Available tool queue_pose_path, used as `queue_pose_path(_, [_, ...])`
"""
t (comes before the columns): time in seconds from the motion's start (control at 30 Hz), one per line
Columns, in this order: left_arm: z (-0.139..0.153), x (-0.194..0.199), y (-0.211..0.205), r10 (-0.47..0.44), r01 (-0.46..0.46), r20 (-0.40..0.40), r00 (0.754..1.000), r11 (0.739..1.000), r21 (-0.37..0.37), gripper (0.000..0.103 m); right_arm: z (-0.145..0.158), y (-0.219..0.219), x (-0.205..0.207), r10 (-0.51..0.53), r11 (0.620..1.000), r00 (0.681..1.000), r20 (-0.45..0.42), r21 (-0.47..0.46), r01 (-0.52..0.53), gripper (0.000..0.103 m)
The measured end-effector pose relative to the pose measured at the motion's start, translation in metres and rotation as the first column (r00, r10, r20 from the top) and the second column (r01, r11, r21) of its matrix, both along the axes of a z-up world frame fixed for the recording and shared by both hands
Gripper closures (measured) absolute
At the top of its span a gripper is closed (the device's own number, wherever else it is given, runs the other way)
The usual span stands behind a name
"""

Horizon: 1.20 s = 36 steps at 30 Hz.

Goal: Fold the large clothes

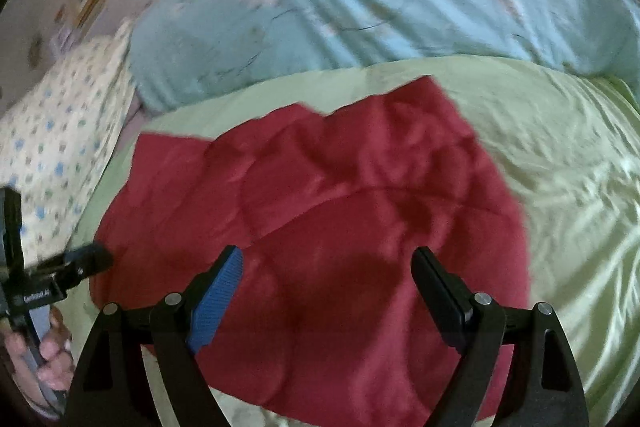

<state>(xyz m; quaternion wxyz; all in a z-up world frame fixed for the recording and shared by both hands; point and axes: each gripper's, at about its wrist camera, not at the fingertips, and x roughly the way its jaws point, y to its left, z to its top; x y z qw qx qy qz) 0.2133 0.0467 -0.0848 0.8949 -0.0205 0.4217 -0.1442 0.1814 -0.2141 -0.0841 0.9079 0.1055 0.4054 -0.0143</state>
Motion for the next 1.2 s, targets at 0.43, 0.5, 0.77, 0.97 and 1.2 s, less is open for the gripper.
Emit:
queue_pose_path(0.43, [-0.031,0.055,-0.009,0.047,-0.042,-0.078,0.996,0.998,0.056,0.021,-0.025,0.021,0.057,0.045,0.992,0.988,-0.148,-0.111,-0.062,0.016])
queue_pose_path(0.5, [-0.034,0.065,-0.012,0.056,-0.050,-0.088,0.995,0.997,0.061,0.020,-0.031,0.017,0.068,0.025,0.990,0.984,-0.179,-0.134,-0.050,0.016])
queue_pose_path(0.77, [-0.052,0.119,-0.017,0.115,-0.106,-0.123,0.986,0.991,0.079,0.017,-0.053,-0.022,0.090,-0.113,0.987,0.974,-0.198,-0.133,0.087,0.015])
queue_pose_path(0.97, [-0.069,0.138,-0.017,0.137,-0.129,-0.119,0.983,0.989,0.070,0.017,-0.060,-0.029,0.095,-0.133,0.987,0.972,-0.194,-0.119,0.111,0.015])
queue_pose_path(1.2, [-0.076,0.145,-0.021,0.134,-0.123,-0.127,0.983,0.988,0.092,0.016,-0.064,-0.031,0.098,-0.140,0.986,0.973,-0.184,-0.114,0.121,0.014])
